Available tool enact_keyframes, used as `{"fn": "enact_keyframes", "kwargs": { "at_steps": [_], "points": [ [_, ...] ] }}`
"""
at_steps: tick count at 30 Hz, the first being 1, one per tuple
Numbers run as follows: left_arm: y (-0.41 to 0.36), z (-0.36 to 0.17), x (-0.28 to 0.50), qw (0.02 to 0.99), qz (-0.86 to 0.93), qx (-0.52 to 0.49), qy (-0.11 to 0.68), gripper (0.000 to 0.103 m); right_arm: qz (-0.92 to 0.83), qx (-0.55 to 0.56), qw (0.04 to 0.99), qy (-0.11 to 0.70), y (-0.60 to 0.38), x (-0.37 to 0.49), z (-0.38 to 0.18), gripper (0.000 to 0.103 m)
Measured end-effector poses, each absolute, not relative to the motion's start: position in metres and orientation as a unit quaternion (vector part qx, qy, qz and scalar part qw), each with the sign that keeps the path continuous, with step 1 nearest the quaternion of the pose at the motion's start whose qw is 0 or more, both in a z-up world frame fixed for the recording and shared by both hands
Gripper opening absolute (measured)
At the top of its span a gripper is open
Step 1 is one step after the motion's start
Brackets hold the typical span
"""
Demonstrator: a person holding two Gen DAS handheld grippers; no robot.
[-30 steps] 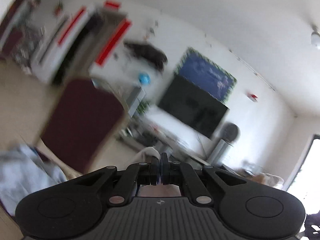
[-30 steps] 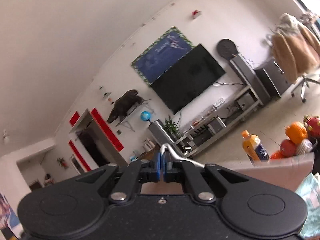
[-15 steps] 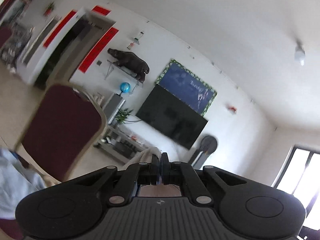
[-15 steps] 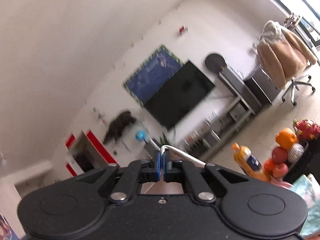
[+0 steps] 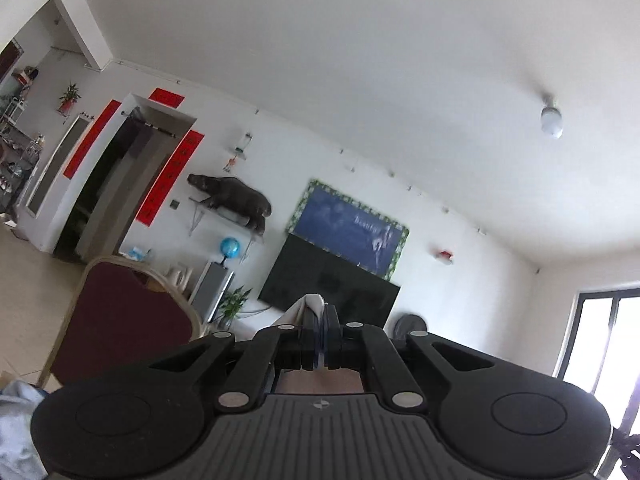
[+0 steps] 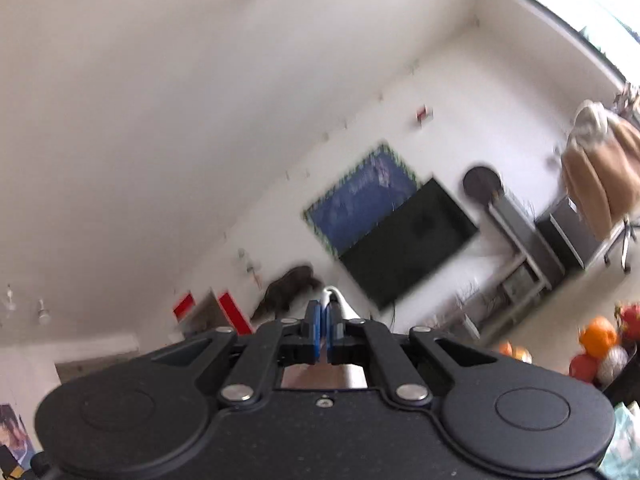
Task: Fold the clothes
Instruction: 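Lift the hoodie high with both grippers and swing it up off the bed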
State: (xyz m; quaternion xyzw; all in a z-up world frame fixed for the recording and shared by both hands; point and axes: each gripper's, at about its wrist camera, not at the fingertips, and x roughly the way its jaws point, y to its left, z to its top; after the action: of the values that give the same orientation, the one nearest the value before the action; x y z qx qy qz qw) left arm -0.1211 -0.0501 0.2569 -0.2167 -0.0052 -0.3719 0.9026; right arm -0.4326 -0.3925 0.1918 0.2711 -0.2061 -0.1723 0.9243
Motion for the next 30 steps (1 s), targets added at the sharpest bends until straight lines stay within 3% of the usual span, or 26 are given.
{"fn": "enact_keyframes", "kwargs": {
  "at_steps": [3, 6, 10, 12, 17, 25, 30],
  "points": [
    [-0.092, 0.245, -0.097, 0.919, -0.357, -0.147, 0.076, 0.001, -0.208, 0.279, 0.931, -0.113, -0.406, -0.408, 0.177, 0.003],
    [-0.115, 0.256, -0.066, 0.911, -0.366, -0.155, 0.109, 0.001, -0.216, 0.336, 0.915, -0.052, -0.44, -0.378, 0.173, 0.003],
    [-0.112, 0.296, -0.072, 0.909, -0.368, -0.186, 0.055, 0.001, -0.233, 0.31, 0.916, -0.105, -0.444, -0.377, 0.212, 0.003],
    [-0.115, 0.291, -0.072, 0.912, -0.364, -0.174, 0.069, 0.001, -0.231, 0.311, 0.913, -0.13, -0.448, -0.382, 0.212, 0.003],
    [-0.112, 0.271, -0.065, 0.917, -0.346, -0.164, 0.108, 0.001, -0.24, 0.365, 0.899, -0.029, -0.469, -0.362, 0.163, 0.003],
    [-0.054, 0.295, -0.112, 0.903, -0.366, -0.225, 0.008, 0.002, -0.2, 0.29, 0.927, -0.128, -0.419, -0.408, 0.204, 0.003],
    [-0.083, 0.295, -0.09, 0.907, -0.361, -0.218, 0.022, 0.003, -0.192, 0.255, 0.937, -0.139, -0.408, -0.403, 0.218, 0.003]
  ]
}}
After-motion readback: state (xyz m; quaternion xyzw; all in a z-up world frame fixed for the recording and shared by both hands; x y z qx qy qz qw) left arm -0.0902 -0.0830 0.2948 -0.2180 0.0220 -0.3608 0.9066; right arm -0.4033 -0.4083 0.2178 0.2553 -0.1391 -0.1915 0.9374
